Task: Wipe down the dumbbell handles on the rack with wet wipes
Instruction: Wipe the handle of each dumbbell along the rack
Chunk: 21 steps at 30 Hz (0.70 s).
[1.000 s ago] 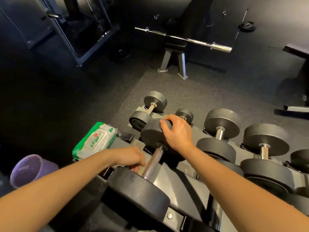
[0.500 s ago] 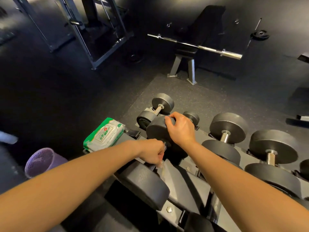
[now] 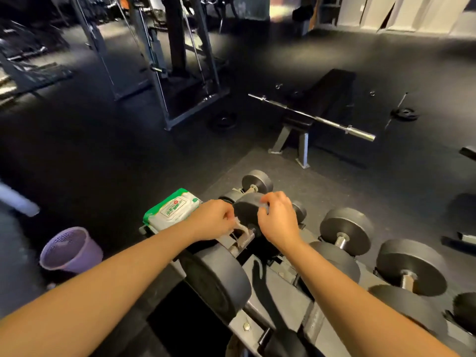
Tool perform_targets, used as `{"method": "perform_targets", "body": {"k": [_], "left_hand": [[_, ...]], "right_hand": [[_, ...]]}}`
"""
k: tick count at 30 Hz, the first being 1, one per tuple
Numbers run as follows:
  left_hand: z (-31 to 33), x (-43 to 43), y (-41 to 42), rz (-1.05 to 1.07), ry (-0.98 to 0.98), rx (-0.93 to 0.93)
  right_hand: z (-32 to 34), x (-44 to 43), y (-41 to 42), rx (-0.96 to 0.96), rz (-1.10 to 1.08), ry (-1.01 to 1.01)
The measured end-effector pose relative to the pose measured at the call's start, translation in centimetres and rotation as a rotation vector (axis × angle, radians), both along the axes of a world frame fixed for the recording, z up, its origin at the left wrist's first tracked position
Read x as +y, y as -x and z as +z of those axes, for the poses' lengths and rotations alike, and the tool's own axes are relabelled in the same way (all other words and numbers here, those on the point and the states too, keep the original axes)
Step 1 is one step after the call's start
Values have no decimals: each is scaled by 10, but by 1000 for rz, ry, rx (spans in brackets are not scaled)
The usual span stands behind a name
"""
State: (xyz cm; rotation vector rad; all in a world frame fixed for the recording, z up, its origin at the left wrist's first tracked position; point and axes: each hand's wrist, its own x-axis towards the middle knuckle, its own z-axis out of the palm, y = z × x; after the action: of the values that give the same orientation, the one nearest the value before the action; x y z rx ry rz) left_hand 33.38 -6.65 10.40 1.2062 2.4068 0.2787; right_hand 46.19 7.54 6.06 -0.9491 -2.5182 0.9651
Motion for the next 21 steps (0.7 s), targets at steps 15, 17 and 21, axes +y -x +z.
{"method": "perform_targets", "body": {"k": [15, 17, 21], "left_hand": [[55, -175, 1, 670, -666, -187], [54, -203, 12, 781, -736, -233], [37, -274, 46, 836, -655, -169]], "right_hand": [[84, -145, 82, -61, 424, 1292], [85, -172, 106, -107, 504, 1196], [80, -234, 160, -148, 603, 1034]]}}
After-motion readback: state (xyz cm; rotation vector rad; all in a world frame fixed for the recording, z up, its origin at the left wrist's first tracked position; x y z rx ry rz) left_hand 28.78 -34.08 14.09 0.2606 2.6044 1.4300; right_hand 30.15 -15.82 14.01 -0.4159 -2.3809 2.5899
